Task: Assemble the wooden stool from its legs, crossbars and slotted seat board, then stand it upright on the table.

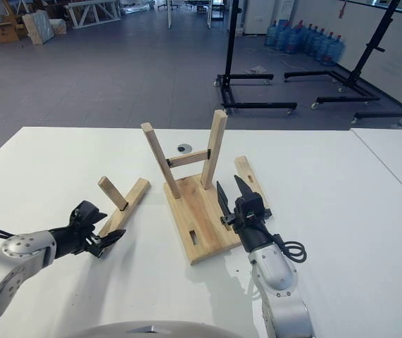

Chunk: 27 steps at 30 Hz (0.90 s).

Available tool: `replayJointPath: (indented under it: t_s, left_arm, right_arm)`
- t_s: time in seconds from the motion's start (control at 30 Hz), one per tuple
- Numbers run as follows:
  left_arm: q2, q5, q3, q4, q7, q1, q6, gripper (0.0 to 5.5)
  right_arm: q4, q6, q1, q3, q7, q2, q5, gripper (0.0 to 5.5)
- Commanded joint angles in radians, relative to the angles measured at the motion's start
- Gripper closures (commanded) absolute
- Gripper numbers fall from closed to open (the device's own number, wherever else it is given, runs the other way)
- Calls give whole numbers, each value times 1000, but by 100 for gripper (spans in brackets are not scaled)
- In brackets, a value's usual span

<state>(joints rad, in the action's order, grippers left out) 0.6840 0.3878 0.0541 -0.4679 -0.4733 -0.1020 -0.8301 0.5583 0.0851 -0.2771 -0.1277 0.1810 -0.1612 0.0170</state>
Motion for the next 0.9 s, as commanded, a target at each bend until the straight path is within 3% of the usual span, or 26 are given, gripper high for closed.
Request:
replayJointPath:
  t_s: [0.03,0.27,0.57,0.9]
  left_arm:
    - [-33,-76,60,62,50,44,-11,144]
    - [-78,-97,-5,80,64,52,35,144]
    - [-1,-162,104,122,-23,11,-24,144]
    - [30,-198,127,138,-46,14,-20,291]
  right_arm:
    - [-8,4,20,-5,3,-1,-5,329]
    - [-10,1,15,-8,10,-6,-4,329]
    - [-27,-6,29,-8,5,-4,-11,329]
    - [-30,-8,34,-12,-7,2,-24,329]
